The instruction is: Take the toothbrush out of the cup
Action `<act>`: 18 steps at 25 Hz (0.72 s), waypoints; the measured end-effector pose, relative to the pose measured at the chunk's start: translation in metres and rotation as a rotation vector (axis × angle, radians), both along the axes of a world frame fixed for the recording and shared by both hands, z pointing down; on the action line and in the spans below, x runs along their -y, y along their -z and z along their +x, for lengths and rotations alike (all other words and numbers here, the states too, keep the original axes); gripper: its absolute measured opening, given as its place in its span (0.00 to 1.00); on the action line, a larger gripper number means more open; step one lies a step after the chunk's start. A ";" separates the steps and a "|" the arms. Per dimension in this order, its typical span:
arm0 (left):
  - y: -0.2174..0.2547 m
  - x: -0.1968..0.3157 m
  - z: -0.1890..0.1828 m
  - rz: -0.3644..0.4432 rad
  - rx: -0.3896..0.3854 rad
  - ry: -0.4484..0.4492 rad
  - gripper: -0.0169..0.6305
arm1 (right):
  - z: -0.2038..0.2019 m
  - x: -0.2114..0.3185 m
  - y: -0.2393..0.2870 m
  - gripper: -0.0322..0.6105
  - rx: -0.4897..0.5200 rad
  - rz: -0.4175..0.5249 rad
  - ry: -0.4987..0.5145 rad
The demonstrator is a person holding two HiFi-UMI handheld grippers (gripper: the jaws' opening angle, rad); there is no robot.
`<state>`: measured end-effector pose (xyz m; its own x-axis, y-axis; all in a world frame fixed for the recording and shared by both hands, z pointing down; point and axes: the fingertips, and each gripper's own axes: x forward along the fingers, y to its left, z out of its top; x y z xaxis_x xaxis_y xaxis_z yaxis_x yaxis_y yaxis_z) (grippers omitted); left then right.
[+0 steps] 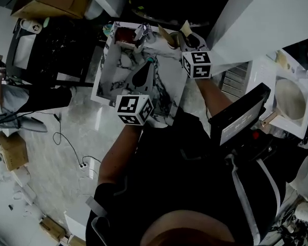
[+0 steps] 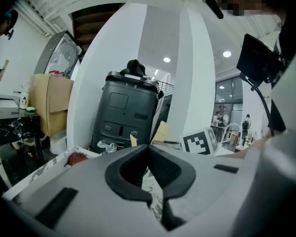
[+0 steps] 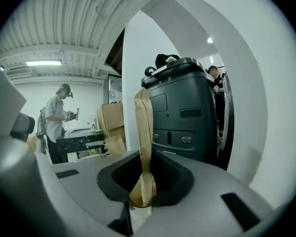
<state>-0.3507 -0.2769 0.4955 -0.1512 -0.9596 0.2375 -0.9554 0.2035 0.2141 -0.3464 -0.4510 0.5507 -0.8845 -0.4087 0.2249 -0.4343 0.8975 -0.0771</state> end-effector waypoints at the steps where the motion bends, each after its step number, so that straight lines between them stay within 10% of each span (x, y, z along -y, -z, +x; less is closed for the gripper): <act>1: 0.003 -0.003 0.000 0.003 -0.002 -0.009 0.04 | 0.002 -0.002 0.006 0.14 0.006 0.004 -0.011; 18: 0.059 -0.034 0.005 0.105 0.011 -0.219 0.04 | 0.057 -0.074 0.122 0.14 0.147 0.029 -0.152</act>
<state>-0.3454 -0.2429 0.4370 0.0608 -0.9892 0.1337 -0.9767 -0.0314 0.2121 -0.2898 -0.3774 0.4287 -0.8347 -0.5442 0.0843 -0.5506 0.8254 -0.1246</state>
